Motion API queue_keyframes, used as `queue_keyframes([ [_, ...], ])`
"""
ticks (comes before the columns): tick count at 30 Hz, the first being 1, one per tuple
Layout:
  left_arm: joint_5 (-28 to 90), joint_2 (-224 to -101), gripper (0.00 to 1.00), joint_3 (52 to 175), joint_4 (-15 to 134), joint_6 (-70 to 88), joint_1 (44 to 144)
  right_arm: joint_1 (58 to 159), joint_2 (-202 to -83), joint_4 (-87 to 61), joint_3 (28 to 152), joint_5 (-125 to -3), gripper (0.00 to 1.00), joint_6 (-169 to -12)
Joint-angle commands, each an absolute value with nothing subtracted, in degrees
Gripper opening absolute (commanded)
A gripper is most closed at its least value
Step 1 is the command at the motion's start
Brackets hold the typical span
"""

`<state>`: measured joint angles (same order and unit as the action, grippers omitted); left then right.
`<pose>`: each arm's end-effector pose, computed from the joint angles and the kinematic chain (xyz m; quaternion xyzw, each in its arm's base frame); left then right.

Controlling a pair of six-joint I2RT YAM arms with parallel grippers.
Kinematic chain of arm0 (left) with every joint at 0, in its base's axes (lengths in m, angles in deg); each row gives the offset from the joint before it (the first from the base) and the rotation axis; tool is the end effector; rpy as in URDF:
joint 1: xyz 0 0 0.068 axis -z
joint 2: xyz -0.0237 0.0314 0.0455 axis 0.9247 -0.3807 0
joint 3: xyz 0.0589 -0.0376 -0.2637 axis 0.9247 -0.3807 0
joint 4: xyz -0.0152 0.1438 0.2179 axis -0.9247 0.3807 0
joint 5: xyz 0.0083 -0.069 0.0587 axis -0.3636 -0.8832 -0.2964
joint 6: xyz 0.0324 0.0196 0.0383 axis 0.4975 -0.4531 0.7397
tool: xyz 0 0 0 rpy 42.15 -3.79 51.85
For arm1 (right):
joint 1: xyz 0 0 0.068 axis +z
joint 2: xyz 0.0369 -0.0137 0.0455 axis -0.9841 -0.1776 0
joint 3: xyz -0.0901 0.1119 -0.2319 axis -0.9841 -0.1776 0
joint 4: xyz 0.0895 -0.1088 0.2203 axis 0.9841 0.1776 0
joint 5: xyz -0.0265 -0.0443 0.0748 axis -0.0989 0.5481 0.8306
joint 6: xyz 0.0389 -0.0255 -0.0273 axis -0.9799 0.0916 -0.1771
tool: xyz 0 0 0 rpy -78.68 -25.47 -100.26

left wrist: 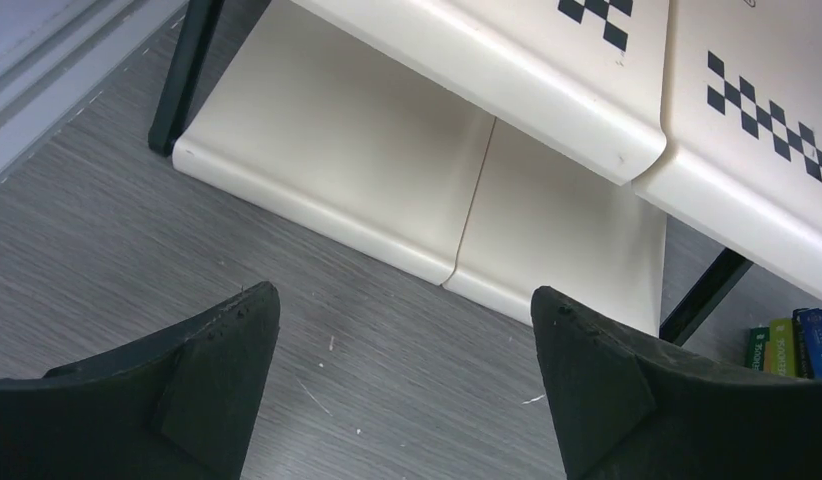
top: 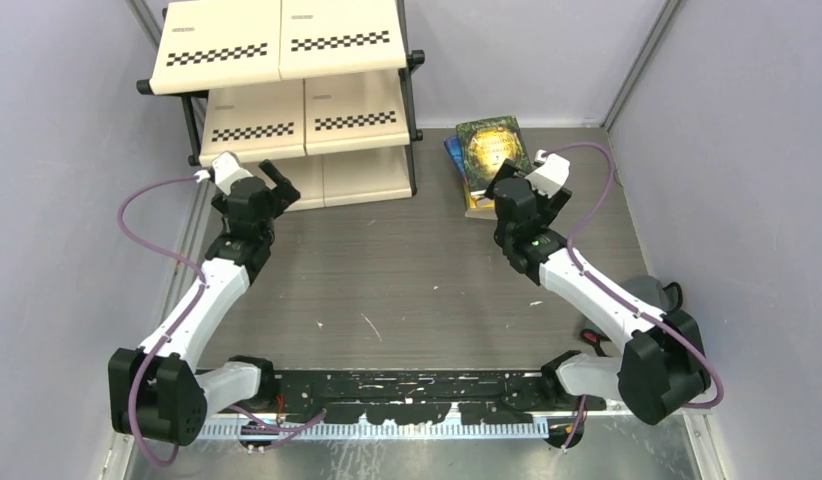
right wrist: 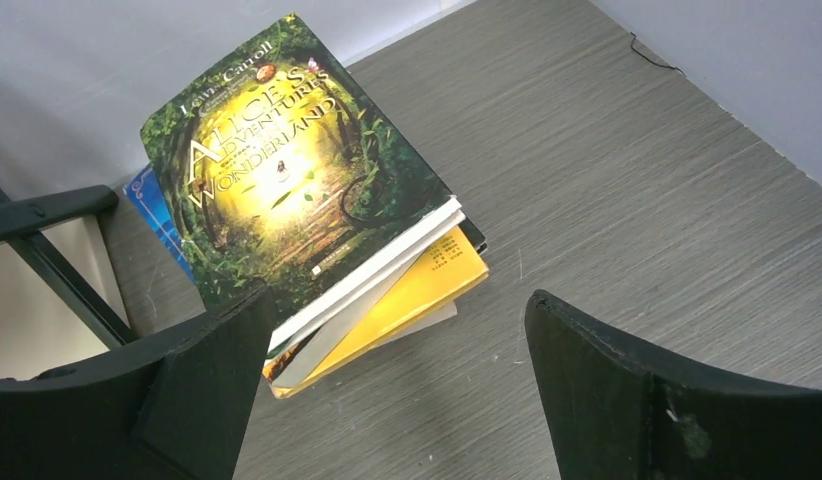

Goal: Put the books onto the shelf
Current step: Adjust the shelf at the center of the board.

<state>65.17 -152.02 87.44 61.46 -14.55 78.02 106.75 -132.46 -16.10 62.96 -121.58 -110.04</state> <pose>0.2575 -0.0315 0.2967 -0.2968 0.7462 -0.0508 0.5937 0.2572 0.1001 0.2927 0.2417 0.7409 -0.0736 0.6223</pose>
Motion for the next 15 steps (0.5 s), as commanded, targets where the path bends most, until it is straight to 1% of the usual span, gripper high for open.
queue_keyframes([
  [1, 66.4, -152.3, 0.97, 91.8, 63.2, -16.6, 78.1, 107.3, -128.8, -19.6, 62.5, -123.9, 1.0, -110.0],
  [7, 69.4, -152.9, 0.98, 93.8, 65.4, -24.8, 78.0, 107.4, -121.9, -27.6, 55.5, -111.7, 0.99, -108.8],
  [11, 72.8, -153.4, 0.97, 93.5, 65.3, -34.1, 77.5, 107.3, -121.5, -28.6, 54.6, -109.5, 0.96, -109.7],
  [15, 74.7, -154.5, 0.97, 93.1, 64.7, -42.1, 77.3, 107.4, -122.7, -28.5, 54.5, -109.1, 0.96, -109.8],
])
